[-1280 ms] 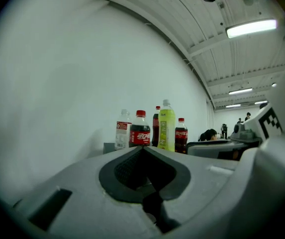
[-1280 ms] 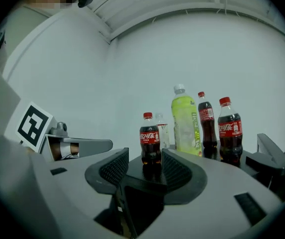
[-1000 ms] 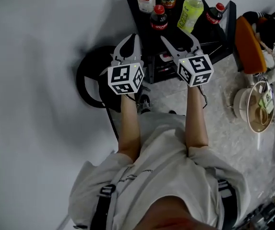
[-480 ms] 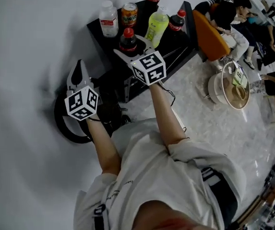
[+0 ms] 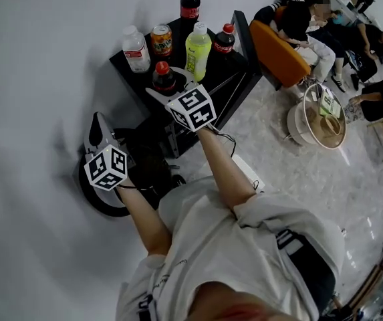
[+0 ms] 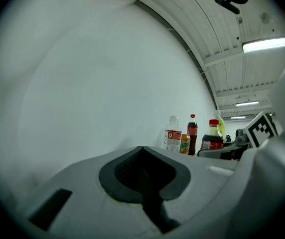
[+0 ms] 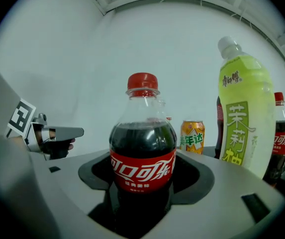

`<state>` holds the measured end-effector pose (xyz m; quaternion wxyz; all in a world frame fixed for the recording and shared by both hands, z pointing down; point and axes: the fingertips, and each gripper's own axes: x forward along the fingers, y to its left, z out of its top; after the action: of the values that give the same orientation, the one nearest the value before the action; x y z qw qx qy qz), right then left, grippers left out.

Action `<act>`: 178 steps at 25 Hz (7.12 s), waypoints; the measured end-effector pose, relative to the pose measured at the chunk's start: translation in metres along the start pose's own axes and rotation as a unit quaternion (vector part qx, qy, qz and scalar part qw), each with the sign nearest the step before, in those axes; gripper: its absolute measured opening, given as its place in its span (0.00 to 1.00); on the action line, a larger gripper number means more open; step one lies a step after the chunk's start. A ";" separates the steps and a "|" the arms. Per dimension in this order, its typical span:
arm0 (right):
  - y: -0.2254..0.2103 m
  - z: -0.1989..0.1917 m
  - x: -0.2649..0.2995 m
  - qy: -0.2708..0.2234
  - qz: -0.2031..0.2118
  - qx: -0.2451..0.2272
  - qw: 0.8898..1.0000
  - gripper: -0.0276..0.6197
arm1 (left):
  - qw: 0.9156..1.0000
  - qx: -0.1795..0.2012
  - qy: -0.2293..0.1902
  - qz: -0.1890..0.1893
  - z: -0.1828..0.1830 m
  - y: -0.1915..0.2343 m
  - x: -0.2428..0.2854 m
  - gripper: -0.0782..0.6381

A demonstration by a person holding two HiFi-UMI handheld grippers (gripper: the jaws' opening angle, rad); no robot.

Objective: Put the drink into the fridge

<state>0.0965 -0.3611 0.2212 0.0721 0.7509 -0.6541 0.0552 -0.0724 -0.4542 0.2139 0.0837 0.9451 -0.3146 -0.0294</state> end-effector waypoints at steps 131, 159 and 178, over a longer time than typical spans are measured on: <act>-0.121 -0.009 -0.153 -0.068 0.051 0.061 0.994 0.07 | 0.995 0.058 0.033 -0.077 -0.034 -0.272 -0.012 0.12; -0.117 -0.014 -0.035 -0.012 -0.076 0.018 0.997 0.50 | 0.997 0.017 0.028 -0.067 -0.038 -0.157 0.026 0.12; -0.112 -0.028 -0.118 -0.026 0.089 0.006 0.996 0.48 | 0.998 0.053 0.025 0.011 -0.059 -0.275 -0.008 0.12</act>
<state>0.1916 -0.2259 0.2236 0.0451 0.6911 -0.7199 0.0458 0.0895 -0.2241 0.2233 0.0413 0.9450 -0.3242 0.0123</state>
